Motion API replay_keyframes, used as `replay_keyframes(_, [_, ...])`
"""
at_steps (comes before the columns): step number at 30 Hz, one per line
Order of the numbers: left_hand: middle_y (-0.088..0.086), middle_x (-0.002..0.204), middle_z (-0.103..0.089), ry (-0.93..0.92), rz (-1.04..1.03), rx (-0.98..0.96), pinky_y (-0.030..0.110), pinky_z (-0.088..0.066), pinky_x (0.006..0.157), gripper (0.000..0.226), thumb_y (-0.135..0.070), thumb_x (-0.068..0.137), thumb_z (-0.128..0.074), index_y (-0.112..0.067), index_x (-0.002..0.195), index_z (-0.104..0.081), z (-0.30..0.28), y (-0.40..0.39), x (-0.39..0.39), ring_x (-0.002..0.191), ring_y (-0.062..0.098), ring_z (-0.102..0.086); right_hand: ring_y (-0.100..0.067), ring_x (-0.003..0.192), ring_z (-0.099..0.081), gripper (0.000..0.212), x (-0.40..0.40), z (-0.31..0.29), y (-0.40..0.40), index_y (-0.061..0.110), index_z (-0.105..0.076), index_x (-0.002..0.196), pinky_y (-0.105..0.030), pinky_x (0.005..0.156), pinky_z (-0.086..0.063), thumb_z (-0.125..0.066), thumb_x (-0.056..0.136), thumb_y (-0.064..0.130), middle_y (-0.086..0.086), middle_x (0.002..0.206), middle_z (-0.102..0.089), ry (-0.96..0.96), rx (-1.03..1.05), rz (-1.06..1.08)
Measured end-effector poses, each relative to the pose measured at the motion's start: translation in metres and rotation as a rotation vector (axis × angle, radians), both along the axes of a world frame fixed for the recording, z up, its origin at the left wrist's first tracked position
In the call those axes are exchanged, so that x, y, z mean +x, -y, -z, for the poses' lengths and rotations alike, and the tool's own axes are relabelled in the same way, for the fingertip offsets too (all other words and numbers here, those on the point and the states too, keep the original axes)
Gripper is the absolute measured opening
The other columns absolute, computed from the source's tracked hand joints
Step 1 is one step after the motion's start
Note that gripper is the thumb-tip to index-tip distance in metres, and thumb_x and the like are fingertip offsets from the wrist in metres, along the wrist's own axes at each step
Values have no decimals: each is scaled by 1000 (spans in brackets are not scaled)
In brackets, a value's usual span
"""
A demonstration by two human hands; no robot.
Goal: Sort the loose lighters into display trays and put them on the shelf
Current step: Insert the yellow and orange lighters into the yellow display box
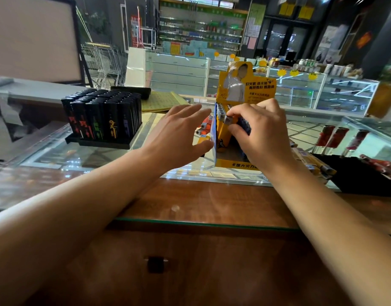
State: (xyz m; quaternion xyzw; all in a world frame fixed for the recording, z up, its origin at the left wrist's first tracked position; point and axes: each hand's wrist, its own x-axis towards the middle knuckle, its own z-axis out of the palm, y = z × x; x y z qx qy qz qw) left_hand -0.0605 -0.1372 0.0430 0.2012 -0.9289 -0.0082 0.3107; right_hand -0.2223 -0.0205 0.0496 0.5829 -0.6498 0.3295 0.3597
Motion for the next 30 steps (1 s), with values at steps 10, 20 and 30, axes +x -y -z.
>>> replay_keyframes(10, [-1,143,-55,115,106,41,30,-21,115,46,-38,96,-58,-25,140,-55,7,1,13,136,23,-43,-27,107,-49,37,1,0,2,18,-70,115,-36,91,-37,-59,83,34,0,112,-67,8,25,9])
replay_keyframes(20, [-9,112,-71,229,54,177,35,-44,99,26,-33,96,-58,-30,119,-70,6,18,13,116,18,-58,-26,111,-49,41,6,0,2,17,-68,117,-40,94,-40,-56,83,37,-1,115,-66,14,45,-17])
replay_keyframes(30, [1,164,-19,421,-144,167,52,-25,117,70,-65,93,-44,-46,154,-16,7,49,-25,150,32,-15,-30,120,-50,46,11,-1,9,16,-65,121,-45,102,-39,-52,85,39,-4,122,-64,-27,45,26])
